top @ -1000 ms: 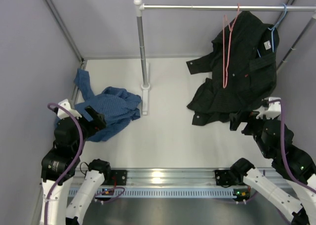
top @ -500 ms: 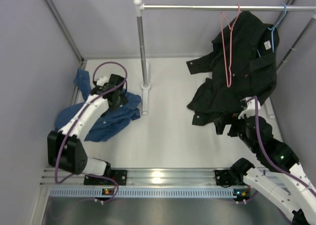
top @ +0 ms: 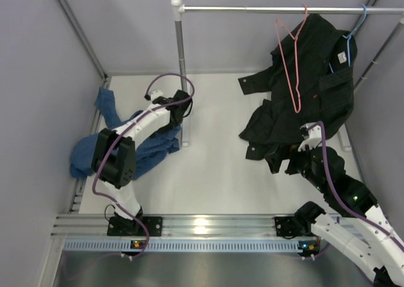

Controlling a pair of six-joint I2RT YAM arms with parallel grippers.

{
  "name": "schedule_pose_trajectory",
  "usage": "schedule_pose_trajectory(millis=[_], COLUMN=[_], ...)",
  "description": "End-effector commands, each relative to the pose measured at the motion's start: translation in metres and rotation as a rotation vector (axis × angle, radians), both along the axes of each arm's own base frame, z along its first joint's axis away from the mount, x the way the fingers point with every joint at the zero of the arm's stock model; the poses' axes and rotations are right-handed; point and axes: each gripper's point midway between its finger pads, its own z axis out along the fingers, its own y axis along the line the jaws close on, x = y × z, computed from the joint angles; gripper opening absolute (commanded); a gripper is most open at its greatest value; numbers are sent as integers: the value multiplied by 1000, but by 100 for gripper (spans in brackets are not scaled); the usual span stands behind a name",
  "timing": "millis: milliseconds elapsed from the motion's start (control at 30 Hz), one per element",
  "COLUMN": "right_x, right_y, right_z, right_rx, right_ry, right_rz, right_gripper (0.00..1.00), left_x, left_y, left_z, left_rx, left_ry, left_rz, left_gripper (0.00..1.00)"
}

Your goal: Place the shirt on the hanger

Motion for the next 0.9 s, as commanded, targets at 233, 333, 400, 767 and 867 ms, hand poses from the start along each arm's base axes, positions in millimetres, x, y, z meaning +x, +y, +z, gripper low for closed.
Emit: schedule_pose_trajectory(millis=[233, 333, 400, 767, 867], right_x=[7, 8, 10, 7, -3], right_y=[13, 15, 17, 11, 12], right_z=[17, 14, 14, 54, 70], right_rx=[61, 67, 74, 126, 156], right_ry=[-59, -47, -46, -172, -222], right_rz=[35, 39, 34, 33, 80], right_gripper=[99, 100, 99, 99, 99], left_x=[-5, -8, -13, -110, -121], left_y=[-1, -8, -26, -112, -109], left_z=[11, 86, 142, 368, 357], left_rx=[8, -5, -33, -356, -417], left_ry=[-22, -195, -314, -785, -777], left_rz=[9, -85, -211, -1091, -1076], left_gripper=[0, 0, 0, 0, 0])
